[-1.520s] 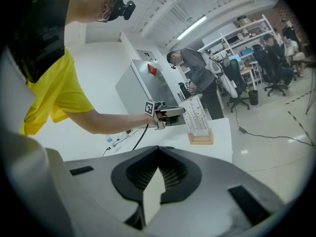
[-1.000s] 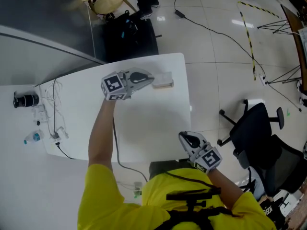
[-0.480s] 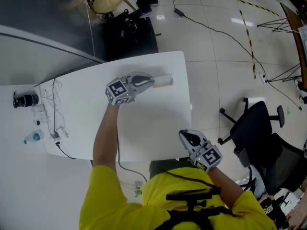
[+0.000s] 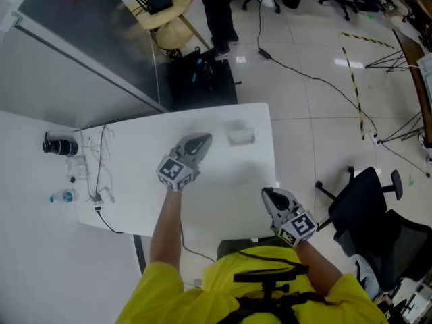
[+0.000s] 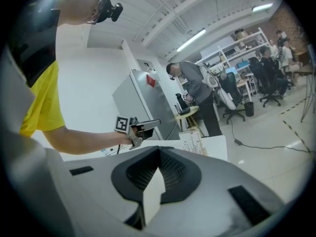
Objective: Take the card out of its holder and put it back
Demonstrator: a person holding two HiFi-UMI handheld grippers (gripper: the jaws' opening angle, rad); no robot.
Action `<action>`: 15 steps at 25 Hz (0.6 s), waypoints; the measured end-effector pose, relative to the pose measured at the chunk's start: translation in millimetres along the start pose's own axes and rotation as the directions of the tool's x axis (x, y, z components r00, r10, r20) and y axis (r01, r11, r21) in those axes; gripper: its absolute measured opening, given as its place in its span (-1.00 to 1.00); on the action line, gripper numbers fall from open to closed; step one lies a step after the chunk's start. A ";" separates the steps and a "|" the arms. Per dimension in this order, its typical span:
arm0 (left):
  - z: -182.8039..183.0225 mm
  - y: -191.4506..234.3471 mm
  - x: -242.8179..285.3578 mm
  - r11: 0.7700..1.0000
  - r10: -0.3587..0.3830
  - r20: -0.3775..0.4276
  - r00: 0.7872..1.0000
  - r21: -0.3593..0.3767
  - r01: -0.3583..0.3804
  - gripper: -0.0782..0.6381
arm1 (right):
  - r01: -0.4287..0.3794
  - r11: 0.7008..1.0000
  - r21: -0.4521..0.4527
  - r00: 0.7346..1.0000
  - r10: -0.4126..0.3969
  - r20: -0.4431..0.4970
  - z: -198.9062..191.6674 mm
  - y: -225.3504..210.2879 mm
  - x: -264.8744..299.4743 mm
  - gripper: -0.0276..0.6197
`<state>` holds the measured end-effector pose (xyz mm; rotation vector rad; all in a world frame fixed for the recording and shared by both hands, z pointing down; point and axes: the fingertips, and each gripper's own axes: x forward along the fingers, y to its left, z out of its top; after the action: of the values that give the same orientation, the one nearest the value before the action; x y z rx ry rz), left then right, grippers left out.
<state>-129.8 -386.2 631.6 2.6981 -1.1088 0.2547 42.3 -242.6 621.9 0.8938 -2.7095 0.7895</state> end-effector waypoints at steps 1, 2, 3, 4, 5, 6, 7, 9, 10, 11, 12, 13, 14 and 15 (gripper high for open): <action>8.4 0.6 -14.9 0.996 0.087 0.025 0.996 -0.025 -0.087 -0.76 | 0.014 1.000 -0.006 1.000 -0.014 0.015 6.1 -1.9 0.4 -0.90; 14.1 -0.8 -31.3 0.982 0.184 0.037 0.982 -0.044 -0.182 -0.76 | 0.029 1.000 -0.007 0.999 -0.029 0.029 11.7 -3.9 0.0 -0.90; 17.7 -5.5 -48.2 0.960 0.279 0.037 0.960 -0.051 -0.277 -0.78 | 0.043 0.999 -0.004 0.998 -0.043 0.042 17.1 -5.9 -1.4 -0.91; 19.7 -14.0 -64.7 0.931 0.363 0.031 0.931 -0.048 -0.362 -0.78 | 0.056 0.998 0.002 0.997 -0.056 0.056 22.2 -7.6 -3.9 -0.91; 20.3 -25.8 -79.4 0.902 0.431 0.028 0.902 -0.047 -0.430 -0.78 | 0.069 0.998 0.007 0.995 -0.069 0.069 26.7 -9.0 -7.5 -0.91; 19.3 -40.5 -91.4 0.877 0.479 0.030 0.877 -0.050 -0.478 -0.78 | 0.083 0.996 0.008 0.993 -0.084 0.081 30.3 -9.8 -11.9 -0.91; 16.8 -57.5 -100.7 0.861 0.508 0.032 0.861 -0.056 -0.506 -0.78 | 0.099 0.995 0.005 0.991 -0.099 0.089 32.8 -10.2 -16.1 -0.91; 9.0 -94.7 -112.6 0.851 0.525 0.029 0.851 -0.047 -0.523 -0.78 | 0.127 0.992 -0.005 0.987 -0.126 0.100 35.0 -9.8 -22.6 -0.91; 4.6 -113.1 -116.0 0.855 0.519 0.020 0.855 -0.028 -0.518 -0.78 | 0.139 0.990 -0.008 0.985 -0.137 0.102 34.5 -8.6 -25.7 -0.91; 0.3 -130.3 -118.6 0.862 0.507 0.007 0.862 -0.019 -0.507 -0.77 | 0.149 0.989 -0.010 0.984 -0.148 0.102 32.9 -6.6 -29.7 -0.91; -3.0 -145.3 -121.1 0.869 0.493 -0.005 0.870 -0.033 -0.493 -0.74 | 0.160 0.987 -0.011 0.982 -0.158 0.101 30.7 -3.7 -34.6 -0.91; -4.7 -156.7 -123.8 0.874 0.482 -0.009 0.876 -0.063 -0.482 -0.66 | 0.169 0.986 -0.014 0.981 -0.166 0.103 28.8 -0.4 -39.7 -0.91; -4.7 -164.3 -126.5 0.874 0.478 -0.007 0.878 -0.089 -0.477 -0.62 | 0.176 0.984 -0.018 0.979 -0.173 0.105 27.3 3.2 -44.2 -0.91; -3.4 -168.9 -128.9 0.874 0.478 -0.002 0.878 -0.102 -0.476 -0.55 | 0.181 0.983 -0.024 0.978 -0.177 0.108 25.9 7.0 -47.6 -0.91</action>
<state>-100.8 -181.6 582.2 2.3036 -1.7377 0.2350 76.2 -228.0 581.7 1.1835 -2.6723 0.6765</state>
